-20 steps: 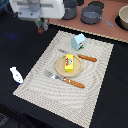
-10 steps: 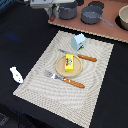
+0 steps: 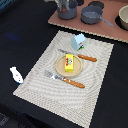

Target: Interact with the objects in diverse but meaningful ways.

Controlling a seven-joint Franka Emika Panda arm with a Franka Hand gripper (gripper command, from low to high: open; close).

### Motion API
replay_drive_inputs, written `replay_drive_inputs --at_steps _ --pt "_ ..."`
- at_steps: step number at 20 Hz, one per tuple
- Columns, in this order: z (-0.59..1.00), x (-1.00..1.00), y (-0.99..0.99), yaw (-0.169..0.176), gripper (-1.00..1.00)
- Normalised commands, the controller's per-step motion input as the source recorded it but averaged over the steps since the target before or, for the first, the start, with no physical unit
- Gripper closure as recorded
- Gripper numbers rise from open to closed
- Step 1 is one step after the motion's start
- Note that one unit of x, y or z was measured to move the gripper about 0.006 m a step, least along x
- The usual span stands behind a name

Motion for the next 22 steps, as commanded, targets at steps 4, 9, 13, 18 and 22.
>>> replay_drive_inputs --at_steps 4,9,13,18,22 --pt "0.40 0.84 0.65 -0.025 1.00" --pt "0.38 0.83 0.65 -0.024 1.00" --pt "0.43 0.85 0.64 -0.024 1.00" --pt "0.40 0.84 0.65 -0.023 1.00" --pt "0.34 0.82 0.65 -0.021 1.00"
